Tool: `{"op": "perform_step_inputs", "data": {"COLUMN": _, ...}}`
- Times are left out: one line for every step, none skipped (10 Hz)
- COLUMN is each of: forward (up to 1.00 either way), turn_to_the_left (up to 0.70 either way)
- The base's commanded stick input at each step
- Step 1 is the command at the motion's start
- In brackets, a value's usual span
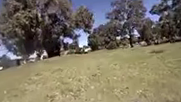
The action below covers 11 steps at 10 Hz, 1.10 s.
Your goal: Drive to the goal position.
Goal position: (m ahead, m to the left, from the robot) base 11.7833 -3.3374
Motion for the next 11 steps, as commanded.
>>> {"op": "perform_step_inputs", "data": {"forward": 1.0, "turn_to_the_left": 0.0}}
{"op": "perform_step_inputs", "data": {"forward": 1.0, "turn_to_the_left": 0.0}}
{"op": "perform_step_inputs", "data": {"forward": 1.0, "turn_to_the_left": 0.0}}
{"op": "perform_step_inputs", "data": {"forward": 1.0, "turn_to_the_left": 0.0}}
{"op": "perform_step_inputs", "data": {"forward": 1.0, "turn_to_the_left": 0.0}}
{"op": "perform_step_inputs", "data": {"forward": 1.0, "turn_to_the_left": 0.0}}
{"op": "perform_step_inputs", "data": {"forward": 1.0, "turn_to_the_left": 0.0}}
{"op": "perform_step_inputs", "data": {"forward": 1.0, "turn_to_the_left": 0.0}}
{"op": "perform_step_inputs", "data": {"forward": 1.0, "turn_to_the_left": 0.0}}
{"op": "perform_step_inputs", "data": {"forward": 1.0, "turn_to_the_left": 0.0}}
{"op": "perform_step_inputs", "data": {"forward": 1.0, "turn_to_the_left": 0.0}}
